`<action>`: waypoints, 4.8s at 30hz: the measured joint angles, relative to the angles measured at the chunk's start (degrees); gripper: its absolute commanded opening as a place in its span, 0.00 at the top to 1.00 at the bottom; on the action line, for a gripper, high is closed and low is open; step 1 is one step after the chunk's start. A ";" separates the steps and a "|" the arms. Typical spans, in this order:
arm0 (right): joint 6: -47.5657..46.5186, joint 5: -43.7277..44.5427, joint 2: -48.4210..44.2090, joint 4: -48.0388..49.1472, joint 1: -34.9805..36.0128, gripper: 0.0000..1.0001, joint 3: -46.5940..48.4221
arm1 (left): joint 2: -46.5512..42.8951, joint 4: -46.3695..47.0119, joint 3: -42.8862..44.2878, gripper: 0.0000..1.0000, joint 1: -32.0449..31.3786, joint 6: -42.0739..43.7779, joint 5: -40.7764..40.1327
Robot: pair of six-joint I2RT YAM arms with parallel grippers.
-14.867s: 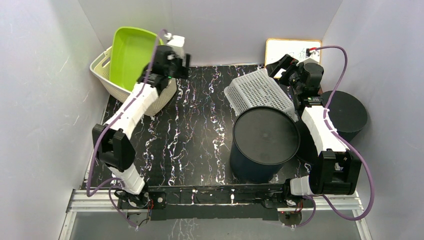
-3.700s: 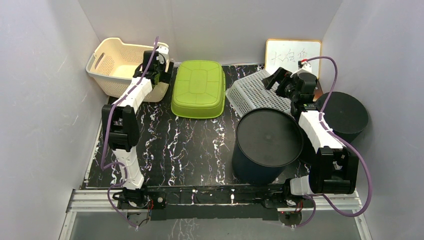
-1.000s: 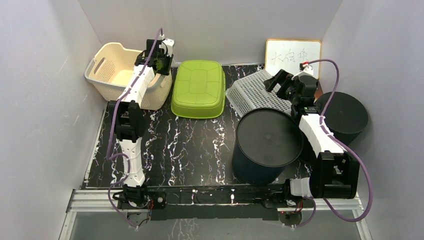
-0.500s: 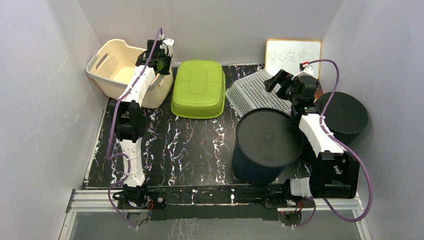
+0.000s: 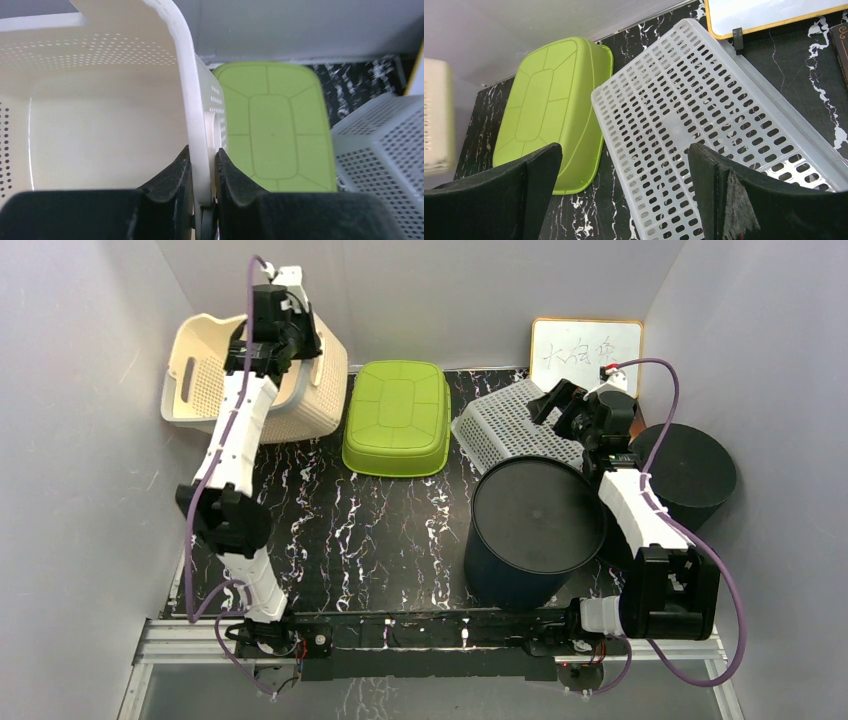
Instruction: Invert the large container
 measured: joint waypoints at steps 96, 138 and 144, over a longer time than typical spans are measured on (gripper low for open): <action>-2.38 1.36 -8.90 -8.33 -0.02 0.02 -1.84 | -17.79 81.64 -88.46 0.56 40.81 -80.39 19.08; -2.21 0.46 -10.05 -8.31 -0.02 0.02 -2.32 | -25.97 30.88 -75.80 0.02 42.23 -42.42 12.26; -2.19 0.46 -10.10 -8.33 -0.02 0.02 -2.86 | -25.97 30.80 -75.80 0.02 42.38 -41.83 11.74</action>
